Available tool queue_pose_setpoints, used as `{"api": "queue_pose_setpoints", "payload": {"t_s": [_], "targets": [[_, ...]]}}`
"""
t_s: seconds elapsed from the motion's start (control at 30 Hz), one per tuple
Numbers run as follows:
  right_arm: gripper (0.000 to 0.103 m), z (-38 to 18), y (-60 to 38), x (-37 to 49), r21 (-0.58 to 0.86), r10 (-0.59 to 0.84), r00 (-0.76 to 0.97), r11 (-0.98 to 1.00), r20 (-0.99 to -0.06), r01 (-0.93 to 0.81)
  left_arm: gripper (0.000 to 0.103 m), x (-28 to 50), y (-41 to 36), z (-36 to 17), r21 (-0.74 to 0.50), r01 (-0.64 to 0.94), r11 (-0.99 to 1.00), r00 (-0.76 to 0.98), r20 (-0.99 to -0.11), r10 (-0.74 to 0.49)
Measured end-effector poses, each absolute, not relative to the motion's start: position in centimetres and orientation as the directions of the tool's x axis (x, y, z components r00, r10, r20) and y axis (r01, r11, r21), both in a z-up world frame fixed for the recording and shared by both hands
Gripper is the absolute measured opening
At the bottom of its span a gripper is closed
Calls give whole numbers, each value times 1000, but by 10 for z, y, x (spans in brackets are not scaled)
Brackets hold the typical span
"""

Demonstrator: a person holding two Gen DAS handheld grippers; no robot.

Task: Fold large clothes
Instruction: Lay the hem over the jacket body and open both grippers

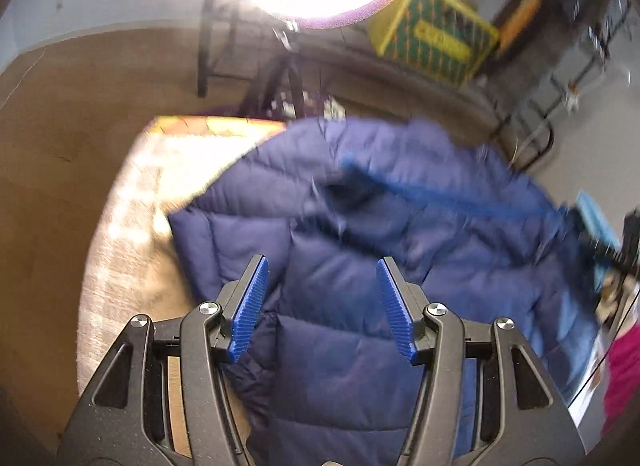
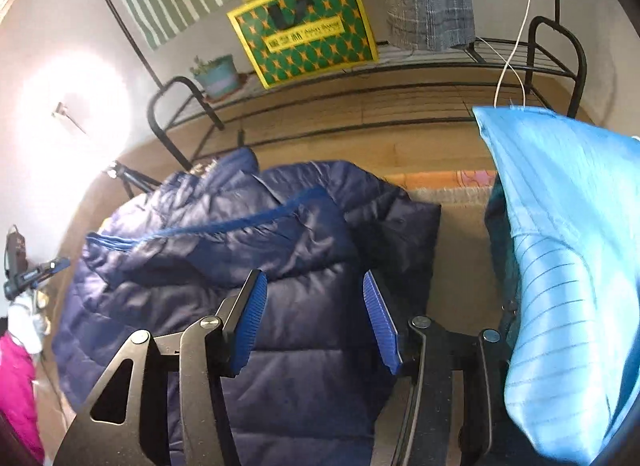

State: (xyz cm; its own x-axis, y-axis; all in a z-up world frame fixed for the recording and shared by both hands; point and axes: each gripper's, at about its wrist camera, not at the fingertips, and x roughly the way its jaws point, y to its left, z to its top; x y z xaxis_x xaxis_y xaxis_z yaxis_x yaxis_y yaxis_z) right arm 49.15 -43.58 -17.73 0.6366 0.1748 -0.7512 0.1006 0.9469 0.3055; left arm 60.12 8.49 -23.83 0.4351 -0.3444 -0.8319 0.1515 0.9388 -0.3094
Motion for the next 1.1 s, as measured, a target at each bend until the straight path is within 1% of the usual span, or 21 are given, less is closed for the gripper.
{"api": "queue_pose_setpoints", "payload": {"t_s": [0.1, 0.17, 0.2, 0.23, 0.27, 0.3, 0.33, 0.37, 0.4, 0.43, 0.57, 0.73, 0.83, 0.97, 1.1], "targets": [[49, -185, -439, 499, 321, 185, 629, 941, -755, 109, 57, 601, 75, -251, -292, 159, 943, 423, -843, -332], [49, -189, -437, 505, 302, 175, 617, 947, -767, 107, 55, 600, 69, -256, -259, 162, 952, 427, -851, -304], [49, -191, -435, 508, 286, 165, 610, 953, -775, 105, 46, 599, 65, -258, -238, 169, 957, 435, -853, -289], [49, -193, -432, 509, 272, 157, 605, 957, -781, 103, 32, 598, 61, -259, -216, 180, 960, 442, -854, -274], [48, -195, -430, 510, 270, 160, 603, 958, -781, 94, 26, 597, 58, -258, -195, 195, 961, 451, -853, -264], [34, -196, -429, 509, 269, 165, 606, 959, -778, 84, 16, 597, 56, -257, -175, 208, 962, 458, -852, -254], [26, -196, -427, 508, 263, 166, 605, 962, -778, 74, 10, 594, 51, -255, -138, 221, 965, 478, -848, -231], [14, -196, -426, 507, 253, 160, 610, 965, -776, 69, 8, 591, 48, -252, -106, 228, 968, 500, -840, -210], [11, -196, -424, 505, 246, 156, 617, 967, -771, 64, 6, 589, 44, -250, -85, 234, 969, 515, -834, -197], [9, -195, -423, 503, 238, 150, 624, 969, -766, 59, 5, 585, 40, -245, -45, 246, 968, 540, -823, -176], [5, -182, -418, 497, 186, 105, 659, 981, -745, 55, 4, 580, 36, -229, 28, 256, 966, 602, -787, -137], [4, -158, -419, 500, 111, 14, 708, 990, -706, 92, 4, 601, 40, -204, 17, 225, 974, 650, -748, -137], [4, -149, -419, 511, 67, -40, 735, 991, -677, 115, 4, 621, 36, -198, 19, 200, 980, 673, -730, -123], [4, -159, -416, 540, -4, -107, 718, 990, -688, 144, 4, 649, 25, -216, 45, 168, 985, 666, -742, -79], [4, -183, -414, 560, -78, -165, 679, 985, -715, 156, 4, 663, 9, -249, 125, 166, 978, 645, -764, -12]]}}
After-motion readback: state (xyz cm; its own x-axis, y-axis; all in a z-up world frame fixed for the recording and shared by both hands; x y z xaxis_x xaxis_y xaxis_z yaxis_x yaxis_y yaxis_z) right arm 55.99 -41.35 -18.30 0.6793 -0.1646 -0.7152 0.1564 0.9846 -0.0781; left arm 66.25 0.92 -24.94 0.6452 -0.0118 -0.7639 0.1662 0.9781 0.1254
